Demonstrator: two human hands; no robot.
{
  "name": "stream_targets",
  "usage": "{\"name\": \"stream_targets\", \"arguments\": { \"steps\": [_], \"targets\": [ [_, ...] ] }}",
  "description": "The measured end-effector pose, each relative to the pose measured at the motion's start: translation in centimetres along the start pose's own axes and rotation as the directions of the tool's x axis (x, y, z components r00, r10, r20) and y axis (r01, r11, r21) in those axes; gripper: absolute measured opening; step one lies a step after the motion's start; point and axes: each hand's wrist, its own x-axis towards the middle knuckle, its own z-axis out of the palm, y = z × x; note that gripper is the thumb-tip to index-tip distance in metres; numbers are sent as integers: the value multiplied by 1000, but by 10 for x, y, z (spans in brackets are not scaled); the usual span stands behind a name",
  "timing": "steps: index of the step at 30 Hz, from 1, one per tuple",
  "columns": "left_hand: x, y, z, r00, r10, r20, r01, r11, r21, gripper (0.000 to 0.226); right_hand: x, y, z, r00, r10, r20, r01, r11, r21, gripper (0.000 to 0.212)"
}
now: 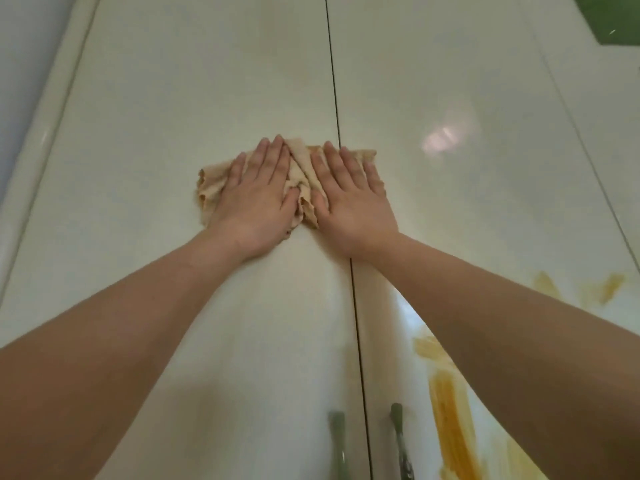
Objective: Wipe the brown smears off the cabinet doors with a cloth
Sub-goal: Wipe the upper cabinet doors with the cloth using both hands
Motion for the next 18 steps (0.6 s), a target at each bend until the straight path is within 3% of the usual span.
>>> {"name": "stream_targets", "arguments": {
  "steps": [5, 11, 18],
  "targets": [
    [-53, 50, 12, 984, 173, 28, -173, 985, -8, 71, -89, 43, -2, 998, 61, -23, -62, 997, -44, 65],
    [-103, 128, 30, 953, 289, 94, -285, 957, -59, 73, -197, 85, -2, 999, 42, 7, -41, 998, -54, 64],
    [-140, 203, 40, 941, 273, 200, -249, 959, -139, 71, -262, 110, 1, 998, 53, 16, -52, 995, -88, 64]
  ]
}}
